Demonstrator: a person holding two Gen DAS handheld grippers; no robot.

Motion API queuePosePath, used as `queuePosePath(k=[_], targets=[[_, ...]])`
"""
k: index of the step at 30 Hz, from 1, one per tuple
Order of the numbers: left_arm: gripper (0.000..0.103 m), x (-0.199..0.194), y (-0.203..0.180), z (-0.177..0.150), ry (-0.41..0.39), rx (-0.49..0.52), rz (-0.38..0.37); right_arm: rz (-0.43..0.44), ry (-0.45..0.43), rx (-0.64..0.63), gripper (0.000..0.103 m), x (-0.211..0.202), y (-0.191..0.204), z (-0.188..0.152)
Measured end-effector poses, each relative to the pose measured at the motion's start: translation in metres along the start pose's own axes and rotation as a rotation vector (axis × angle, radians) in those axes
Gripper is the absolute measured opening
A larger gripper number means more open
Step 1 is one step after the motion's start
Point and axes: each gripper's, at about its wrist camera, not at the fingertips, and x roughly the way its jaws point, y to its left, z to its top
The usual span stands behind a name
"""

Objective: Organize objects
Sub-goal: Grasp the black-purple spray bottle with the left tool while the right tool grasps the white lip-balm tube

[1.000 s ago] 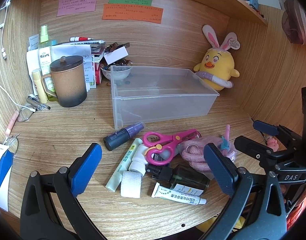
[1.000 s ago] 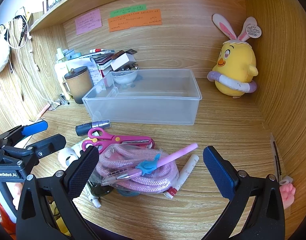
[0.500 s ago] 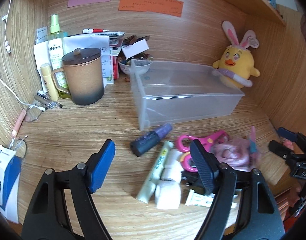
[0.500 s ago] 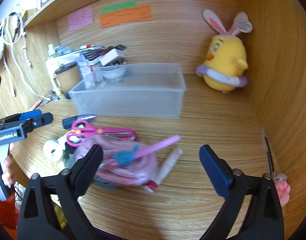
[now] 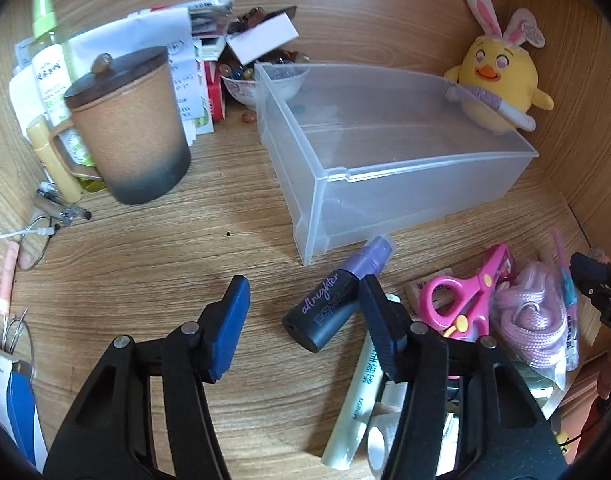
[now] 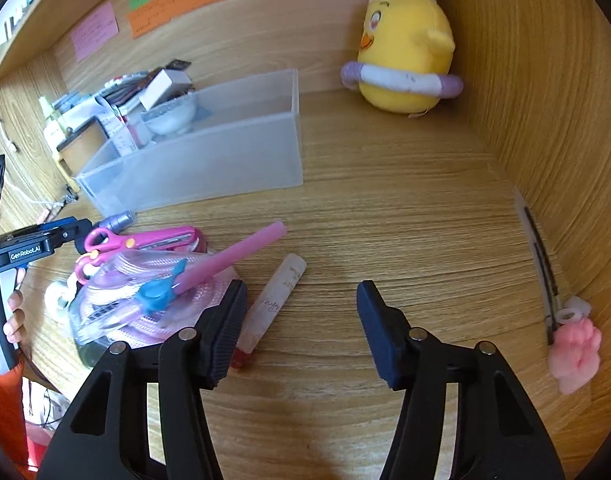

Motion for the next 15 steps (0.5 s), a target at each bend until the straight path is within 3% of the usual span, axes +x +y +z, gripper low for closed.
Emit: queuePosePath(k=[4,7,13,15], targets=[[0.056,0.008,0.001,0.001,0.030,0.003,-0.048,0.010,0.024,0.004,0.048,0.009,0.000,0.001],[0.048,0.010,-0.004,-0.002,0.036,0.035,-0.064,0.017,0.043,0.007,0.045,0.015,-0.001,0.002],[0.043,0.005,-0.006,-0.008,0.024,0.047,-0.059,-0.029,0.045,-0.049,0.030,0.017,0.006,0.000],[0.039,0.002,-0.004,-0.011,0.018,0.048,-0.060,-0.047,0.044,-0.076,0.018,0.017,0.009,-0.001]])
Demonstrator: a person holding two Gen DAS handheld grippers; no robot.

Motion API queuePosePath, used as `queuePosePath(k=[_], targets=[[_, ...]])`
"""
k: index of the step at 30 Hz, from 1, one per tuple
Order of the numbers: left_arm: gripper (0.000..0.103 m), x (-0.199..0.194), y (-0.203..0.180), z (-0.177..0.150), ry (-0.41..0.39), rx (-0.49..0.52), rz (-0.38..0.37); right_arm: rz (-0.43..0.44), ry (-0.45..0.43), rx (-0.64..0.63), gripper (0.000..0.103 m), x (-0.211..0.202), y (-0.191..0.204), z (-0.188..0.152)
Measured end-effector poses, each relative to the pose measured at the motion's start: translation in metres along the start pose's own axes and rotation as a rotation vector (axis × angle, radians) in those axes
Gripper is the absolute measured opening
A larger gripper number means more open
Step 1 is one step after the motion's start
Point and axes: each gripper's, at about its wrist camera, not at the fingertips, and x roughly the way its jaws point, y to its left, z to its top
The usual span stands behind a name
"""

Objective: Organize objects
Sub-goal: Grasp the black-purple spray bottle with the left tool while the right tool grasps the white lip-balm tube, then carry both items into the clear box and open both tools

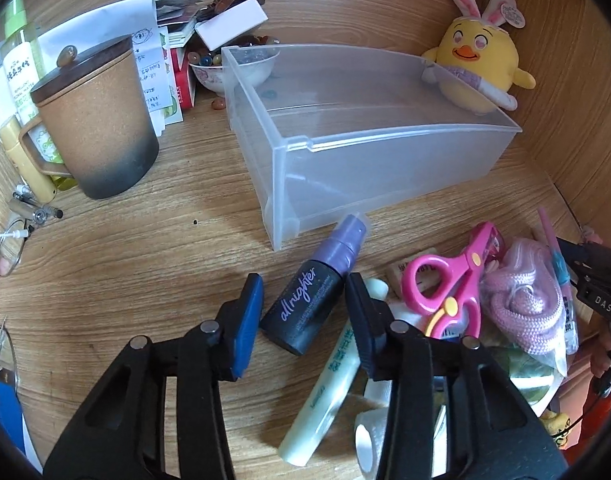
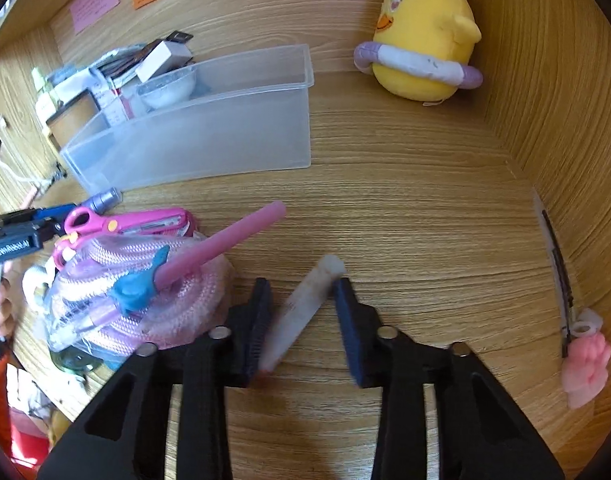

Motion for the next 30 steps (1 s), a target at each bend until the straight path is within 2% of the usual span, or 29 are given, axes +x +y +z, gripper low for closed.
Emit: queuePosePath(k=[2,4,9,11,16,22,30], targets=[[0.033,-0.004,0.000,-0.005,-0.006,0.007,0.009,-0.021,-0.002,-0.021,0.014,-0.001,0.001,-0.002],[0.027,-0.007,0.000,-0.008,-0.007,0.012,0.028,-0.025,-0.008,-0.028,0.014,-0.002,0.001,-0.004],[0.026,-0.010,0.001,-0.013,-0.010,0.017,0.035,-0.037,-0.023,-0.027,0.014,-0.004,0.000,-0.008],[0.025,-0.003,0.003,-0.012,0.014,0.017,0.039,-0.035,-0.028,-0.019,0.014,-0.005,-0.001,-0.008],[0.025,-0.001,0.002,-0.010,0.008,0.026,0.060,-0.052,-0.079,-0.001,0.014,-0.020,-0.006,0.001],[0.025,-0.020,0.008,-0.013,-0.049,-0.022,0.074,-0.073,-0.165,0.012,0.014,-0.044,-0.013,0.018],[0.025,-0.063,0.015,0.006,-0.190,-0.063,0.090,-0.052,-0.285,-0.007,0.014,-0.063,-0.006,0.059]])
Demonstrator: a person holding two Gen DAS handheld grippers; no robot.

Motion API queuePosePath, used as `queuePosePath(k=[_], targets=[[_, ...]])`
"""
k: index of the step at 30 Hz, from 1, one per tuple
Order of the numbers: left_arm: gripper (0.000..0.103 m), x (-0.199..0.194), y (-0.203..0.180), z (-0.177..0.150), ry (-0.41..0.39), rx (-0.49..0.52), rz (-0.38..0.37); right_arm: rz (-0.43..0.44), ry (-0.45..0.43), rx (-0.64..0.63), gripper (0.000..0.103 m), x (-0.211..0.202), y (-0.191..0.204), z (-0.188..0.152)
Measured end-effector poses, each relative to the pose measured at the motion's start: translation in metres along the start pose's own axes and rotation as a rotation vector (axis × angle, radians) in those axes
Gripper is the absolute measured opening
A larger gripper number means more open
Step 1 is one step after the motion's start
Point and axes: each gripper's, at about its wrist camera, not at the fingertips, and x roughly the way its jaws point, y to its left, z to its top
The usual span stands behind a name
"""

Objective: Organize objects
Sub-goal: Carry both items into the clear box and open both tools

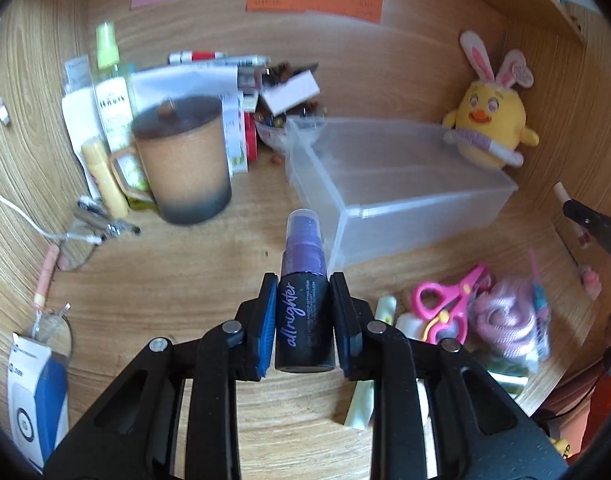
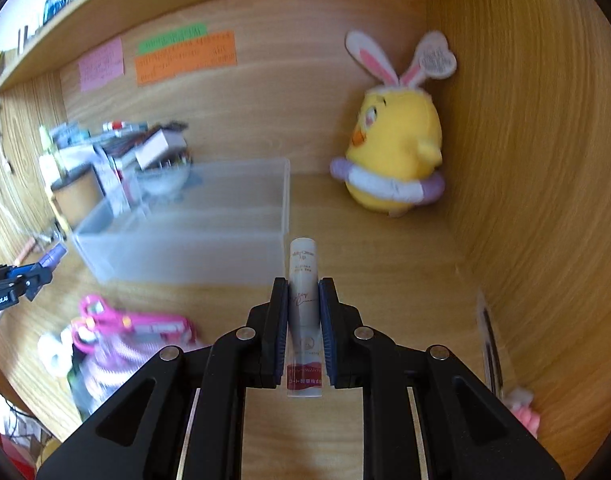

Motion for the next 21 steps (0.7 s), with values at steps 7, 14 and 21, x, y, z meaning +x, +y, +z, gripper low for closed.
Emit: queuePosePath(k=[7,14,21], targets=[[0.025,-0.011,-0.010,0.033,-0.093,0.010,-0.020,0.077,-0.057,-0.030,0.014,0.005,0.019,0.040],[0.025,0.010,-0.019,0.057,-0.076,0.006,-0.049,0.157,-0.011,-0.052,0.014,0.034,0.037,0.063],[0.025,0.044,-0.028,0.075,0.003,0.016,-0.087,0.177,0.106,-0.102,0.014,0.085,0.056,0.069]])
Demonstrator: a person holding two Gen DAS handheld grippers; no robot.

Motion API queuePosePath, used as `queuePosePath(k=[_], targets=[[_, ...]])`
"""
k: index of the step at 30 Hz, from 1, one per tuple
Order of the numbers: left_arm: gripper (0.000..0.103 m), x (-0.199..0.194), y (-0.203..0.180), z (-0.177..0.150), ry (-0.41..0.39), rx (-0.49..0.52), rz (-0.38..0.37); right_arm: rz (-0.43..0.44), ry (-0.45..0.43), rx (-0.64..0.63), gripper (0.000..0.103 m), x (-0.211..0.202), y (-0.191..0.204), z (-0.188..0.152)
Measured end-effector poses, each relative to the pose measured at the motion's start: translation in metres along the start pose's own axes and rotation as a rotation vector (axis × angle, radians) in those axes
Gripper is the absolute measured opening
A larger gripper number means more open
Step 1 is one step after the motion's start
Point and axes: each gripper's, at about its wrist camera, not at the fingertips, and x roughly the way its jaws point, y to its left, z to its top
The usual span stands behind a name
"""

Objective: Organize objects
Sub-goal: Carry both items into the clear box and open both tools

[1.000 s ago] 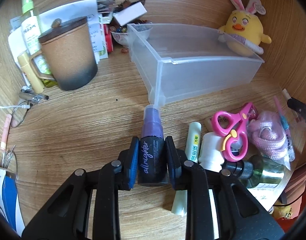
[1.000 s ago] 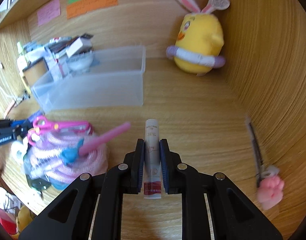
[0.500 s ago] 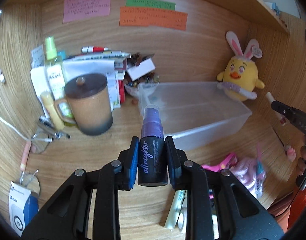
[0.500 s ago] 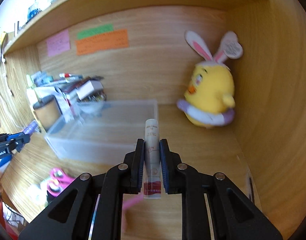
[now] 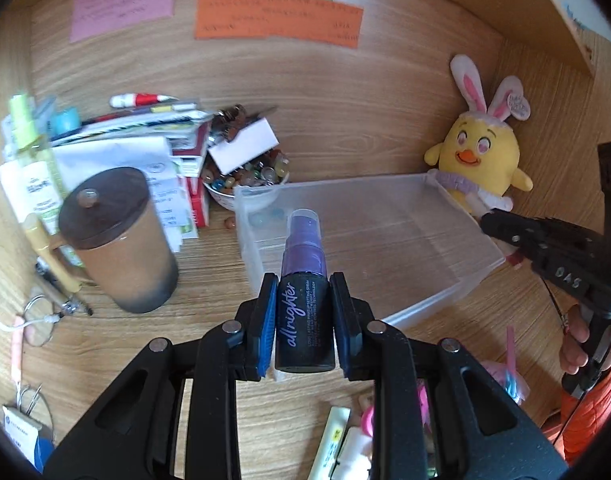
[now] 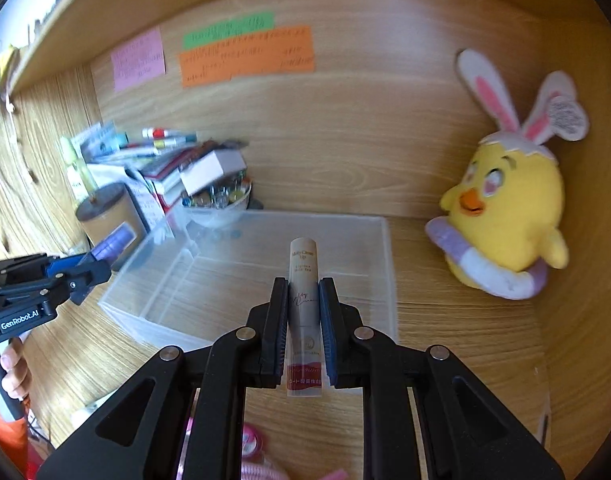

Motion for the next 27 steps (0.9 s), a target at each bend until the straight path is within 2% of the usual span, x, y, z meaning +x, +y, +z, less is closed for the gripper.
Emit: queuePosePath(k=[8,17,22,25,27], targets=[[0.025,0.038,-0.009,0.007,0.092,0.032,-0.009,-0.009,0.108,-0.026,0.014,0.043,0.001,0.003],[0.025,0.056,-0.011,0.007,0.140,0.032,-0.031,-0.001,0.183,-0.052,0.014,0.068,0.006,0.002],[0.025,0.050,-0.016,0.006,0.124,0.047,-0.041,0.000,0.192,-0.055,0.014,0.071,0.010,0.000],[0.025,0.042,-0.019,0.006,0.105,0.056,-0.045,0.007,0.193,-0.057,0.022,0.065,0.011,0.000],[0.026,0.034,-0.020,0.006,0.092,0.057,-0.041,0.008,0.170,-0.053,0.036,0.056,0.010,0.001]])
